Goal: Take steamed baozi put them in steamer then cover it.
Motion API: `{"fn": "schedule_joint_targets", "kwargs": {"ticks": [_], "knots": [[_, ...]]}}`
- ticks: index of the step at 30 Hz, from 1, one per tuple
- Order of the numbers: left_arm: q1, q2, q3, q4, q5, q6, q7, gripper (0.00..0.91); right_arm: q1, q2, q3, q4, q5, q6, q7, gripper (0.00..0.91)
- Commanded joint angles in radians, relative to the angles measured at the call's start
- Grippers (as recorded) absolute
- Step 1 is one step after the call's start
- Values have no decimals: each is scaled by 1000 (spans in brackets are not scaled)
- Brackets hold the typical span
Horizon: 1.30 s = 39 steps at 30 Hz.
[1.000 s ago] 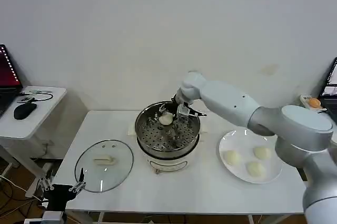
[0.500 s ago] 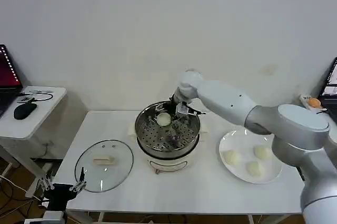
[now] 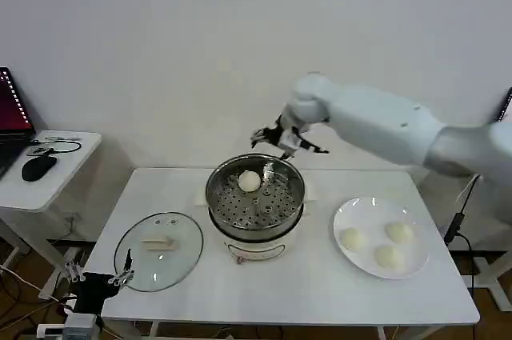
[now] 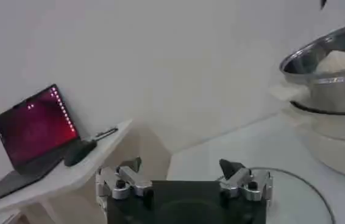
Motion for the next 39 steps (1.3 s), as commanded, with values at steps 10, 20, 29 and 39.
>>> {"fn": "schedule_joint_targets", "kwargs": {"ticks": [10, 20, 29, 39], "knots": [[-23, 76, 38, -44, -31, 31, 30, 907, 55, -610, -164, 338, 287, -467, -87, 907], [-29, 93, 17, -44, -53, 36, 37, 907, -225, -679, -39, 370, 390, -553, -112, 907], [-19, 84, 10, -48, -43, 34, 36, 907, -467, -607, 162, 249, 332, -517, -120, 907], [-7, 72, 5, -52, -31, 33, 37, 907, -502, -474, 195, 117, 290, -505, -116, 907]]}}
